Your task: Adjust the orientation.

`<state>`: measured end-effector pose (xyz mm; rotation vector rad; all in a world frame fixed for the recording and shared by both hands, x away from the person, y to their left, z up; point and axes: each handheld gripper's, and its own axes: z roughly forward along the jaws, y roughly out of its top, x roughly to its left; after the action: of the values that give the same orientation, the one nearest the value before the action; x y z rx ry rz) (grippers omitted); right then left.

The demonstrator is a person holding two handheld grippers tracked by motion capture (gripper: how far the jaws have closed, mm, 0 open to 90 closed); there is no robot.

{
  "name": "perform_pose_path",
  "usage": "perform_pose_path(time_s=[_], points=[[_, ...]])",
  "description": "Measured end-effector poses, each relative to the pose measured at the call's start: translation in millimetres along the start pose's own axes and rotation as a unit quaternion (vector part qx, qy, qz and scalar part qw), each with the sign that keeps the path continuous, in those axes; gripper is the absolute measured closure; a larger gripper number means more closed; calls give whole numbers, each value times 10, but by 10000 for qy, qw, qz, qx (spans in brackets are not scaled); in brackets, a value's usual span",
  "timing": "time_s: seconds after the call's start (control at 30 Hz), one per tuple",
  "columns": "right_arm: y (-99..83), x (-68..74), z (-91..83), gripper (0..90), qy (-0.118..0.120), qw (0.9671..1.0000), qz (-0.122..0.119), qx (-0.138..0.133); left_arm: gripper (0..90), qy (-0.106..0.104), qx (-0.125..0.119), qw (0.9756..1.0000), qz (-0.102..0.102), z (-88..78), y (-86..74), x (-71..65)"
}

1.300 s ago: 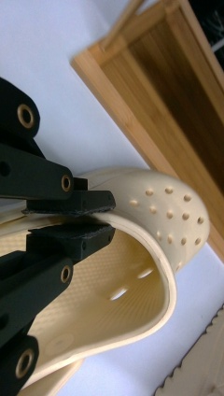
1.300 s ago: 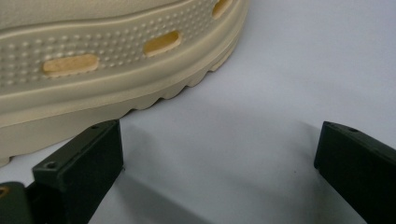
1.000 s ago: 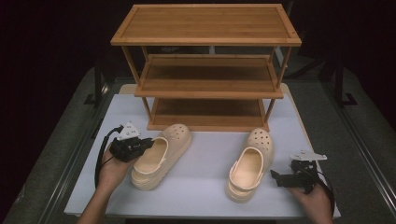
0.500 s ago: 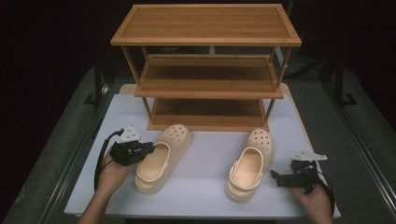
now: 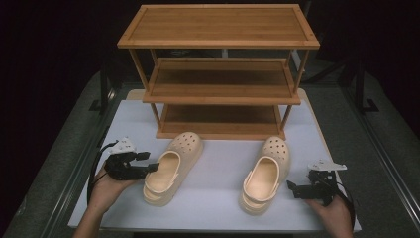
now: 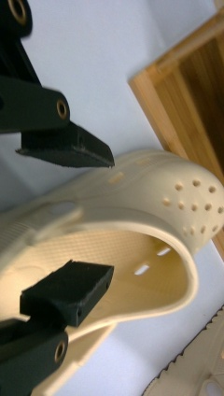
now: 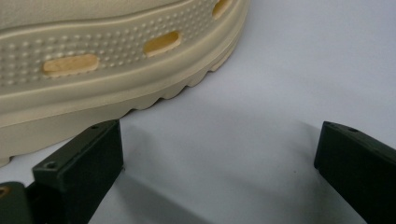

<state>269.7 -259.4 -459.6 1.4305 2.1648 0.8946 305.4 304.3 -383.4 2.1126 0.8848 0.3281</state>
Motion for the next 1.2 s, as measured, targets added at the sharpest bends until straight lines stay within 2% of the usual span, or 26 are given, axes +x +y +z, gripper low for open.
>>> perform_pose_path(time_s=[0.17,0.27,0.5,0.6,0.63,0.73,0.77,0.87,0.97,1.2], points=[[0,0,0,8,0,10000,0,1,327,85,-29,9999,-94,-139,-158,84],[0,1,0,8,1,10000,2,2,302,56,-198,9995,-259,-223,-257,141],[0,1,0,8,0,10000,4,4,289,450,-130,9986,-242,-312,-369,244],[0,1,0,8,0,10000,3,3,282,450,-78,9985,-286,-302,-409,276],[0,1,0,8,0,10000,2,2,282,521,-15,9982,-310,-278,-453,300],[1,3,-1,8,5,10000,19,9,239,703,309,9963,-386,-163,-573,378],[1,3,-1,8,5,10000,19,9,210,703,309,9963,-386,-163,-573,378],[4,1,0,8,2,10000,3,22,155,883,580,9935,-430,-34,-669,432],[8,1,0,7,2,10000,8,34,113,934,639,9926,-430,27,-727,458],[5,0,1,7,6,10000,-1,25,72,955,437,9940,-304,44,-786,448]])
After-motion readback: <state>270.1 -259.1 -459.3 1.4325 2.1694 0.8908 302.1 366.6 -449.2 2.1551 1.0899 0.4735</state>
